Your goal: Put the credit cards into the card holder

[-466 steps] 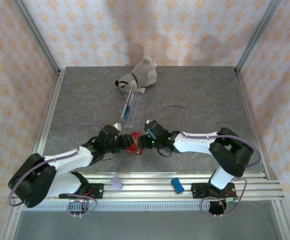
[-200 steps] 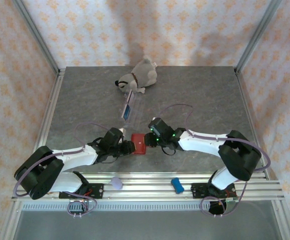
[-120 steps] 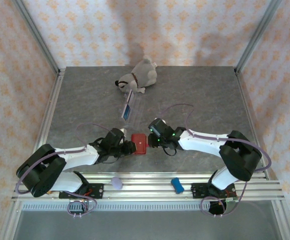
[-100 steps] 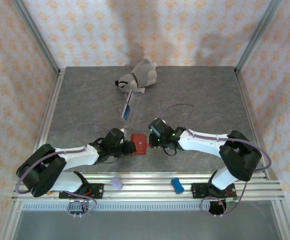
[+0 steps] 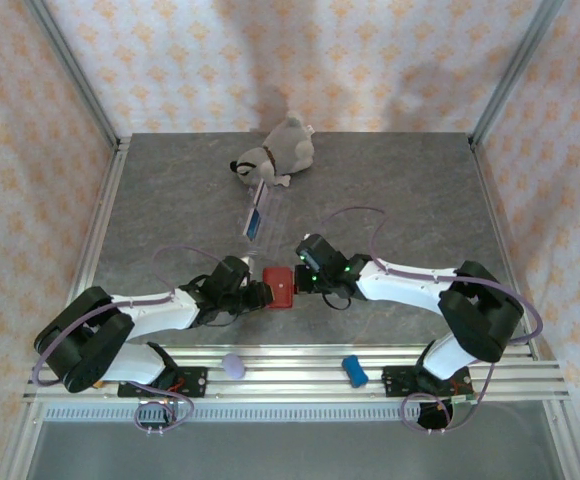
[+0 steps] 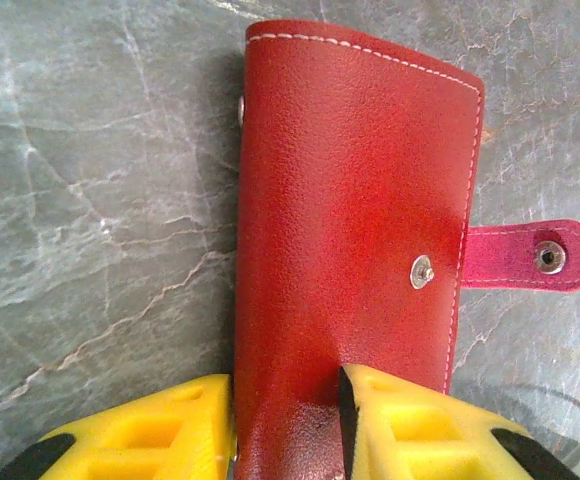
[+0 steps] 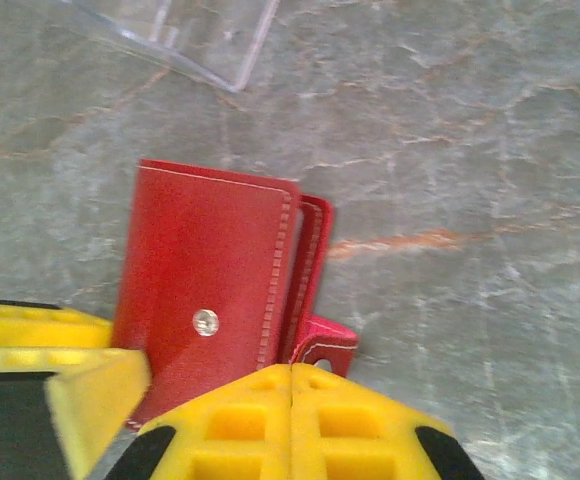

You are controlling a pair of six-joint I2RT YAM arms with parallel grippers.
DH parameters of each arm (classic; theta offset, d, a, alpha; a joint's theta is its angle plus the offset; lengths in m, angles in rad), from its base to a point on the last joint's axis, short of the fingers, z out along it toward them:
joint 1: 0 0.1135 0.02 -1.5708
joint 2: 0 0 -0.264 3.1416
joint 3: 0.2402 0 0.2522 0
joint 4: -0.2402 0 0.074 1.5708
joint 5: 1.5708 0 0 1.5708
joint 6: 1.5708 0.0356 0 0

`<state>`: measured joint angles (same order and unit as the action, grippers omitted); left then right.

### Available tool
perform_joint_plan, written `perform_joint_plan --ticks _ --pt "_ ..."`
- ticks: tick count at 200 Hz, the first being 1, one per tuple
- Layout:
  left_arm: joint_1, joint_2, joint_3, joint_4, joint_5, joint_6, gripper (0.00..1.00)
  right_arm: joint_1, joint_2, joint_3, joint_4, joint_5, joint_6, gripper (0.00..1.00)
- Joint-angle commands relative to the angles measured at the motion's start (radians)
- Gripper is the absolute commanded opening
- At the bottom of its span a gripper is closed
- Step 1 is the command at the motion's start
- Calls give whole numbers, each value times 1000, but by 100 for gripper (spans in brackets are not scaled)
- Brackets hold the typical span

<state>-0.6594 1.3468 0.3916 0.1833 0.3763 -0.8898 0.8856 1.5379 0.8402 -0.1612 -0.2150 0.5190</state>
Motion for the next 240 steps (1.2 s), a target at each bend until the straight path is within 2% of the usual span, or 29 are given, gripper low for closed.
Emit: perform_joint_plan --ticks 1,106,240 --pt "-24 29 16 40 8 -9 31 6 22 38 62 -62 -29 0" --pt "-26 38 6 50 4 -6 30 -10 143 65 142 -187 -31 0" --pt "-26 40 -2 53 -1 -9 30 -21 178 101 115 -205 -43 0"
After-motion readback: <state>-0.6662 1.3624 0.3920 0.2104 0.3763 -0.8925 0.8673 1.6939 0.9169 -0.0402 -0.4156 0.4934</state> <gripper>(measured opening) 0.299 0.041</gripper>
